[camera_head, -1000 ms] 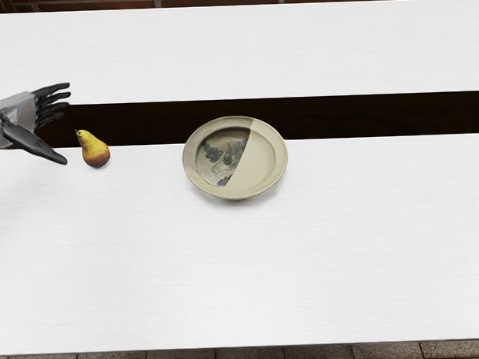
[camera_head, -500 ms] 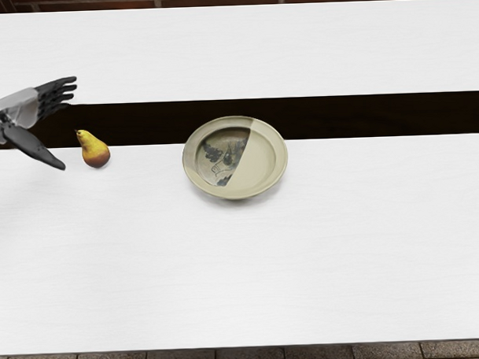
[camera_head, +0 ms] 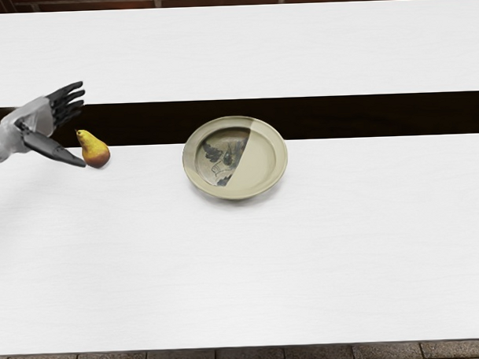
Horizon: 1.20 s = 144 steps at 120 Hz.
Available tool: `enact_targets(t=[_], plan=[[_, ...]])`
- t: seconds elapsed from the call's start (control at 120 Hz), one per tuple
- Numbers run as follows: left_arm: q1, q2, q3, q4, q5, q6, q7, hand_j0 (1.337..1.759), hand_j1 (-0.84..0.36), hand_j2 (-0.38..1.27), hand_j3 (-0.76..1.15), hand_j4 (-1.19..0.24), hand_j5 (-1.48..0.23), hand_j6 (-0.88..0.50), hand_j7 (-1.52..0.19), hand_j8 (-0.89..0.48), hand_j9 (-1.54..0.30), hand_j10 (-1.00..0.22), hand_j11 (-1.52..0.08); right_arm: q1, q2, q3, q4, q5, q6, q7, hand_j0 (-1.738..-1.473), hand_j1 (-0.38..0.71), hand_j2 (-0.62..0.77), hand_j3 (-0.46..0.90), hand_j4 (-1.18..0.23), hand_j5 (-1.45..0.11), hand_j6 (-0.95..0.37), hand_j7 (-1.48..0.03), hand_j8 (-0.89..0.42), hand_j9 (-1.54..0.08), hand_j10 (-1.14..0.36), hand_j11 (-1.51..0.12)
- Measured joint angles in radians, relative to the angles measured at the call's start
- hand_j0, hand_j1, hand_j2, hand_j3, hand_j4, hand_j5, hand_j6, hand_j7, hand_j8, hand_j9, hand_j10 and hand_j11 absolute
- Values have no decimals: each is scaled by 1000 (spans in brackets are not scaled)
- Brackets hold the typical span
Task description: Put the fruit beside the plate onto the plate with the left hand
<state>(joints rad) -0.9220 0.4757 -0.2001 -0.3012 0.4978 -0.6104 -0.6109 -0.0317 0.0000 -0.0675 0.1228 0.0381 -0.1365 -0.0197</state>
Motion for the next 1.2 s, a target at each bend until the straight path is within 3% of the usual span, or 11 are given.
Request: enact_targets(t=[0.408,0.708,1.2], plan=[[3,-45,22,41,-97,0,79,1658,349,3,0,-3,0,-4,0,-3,0,-2,0,-7,0,0,1,-1,0,1,-1658,-314,-6,0,-30,-38,-30,-38,-30,-38,-30,-38],[5,-73,23,80,-110,0,95,1658,349,3,0,-3,0,-3,0,-3,0,-2,0,-9,0,0,1,-3,0,1,-1658,-314,-6,0,-30,-38,-30,-38,-30,-38,-30,-38],[29,-95,24,85,-110,0,99,1658,349,3,0,-3,0,-3,0,-3,0,-2,0,-13,0,-2,1,-6,0,1,-1658,-314,-6,0,-30,-38,-30,-38,-30,-38,-30,-38]])
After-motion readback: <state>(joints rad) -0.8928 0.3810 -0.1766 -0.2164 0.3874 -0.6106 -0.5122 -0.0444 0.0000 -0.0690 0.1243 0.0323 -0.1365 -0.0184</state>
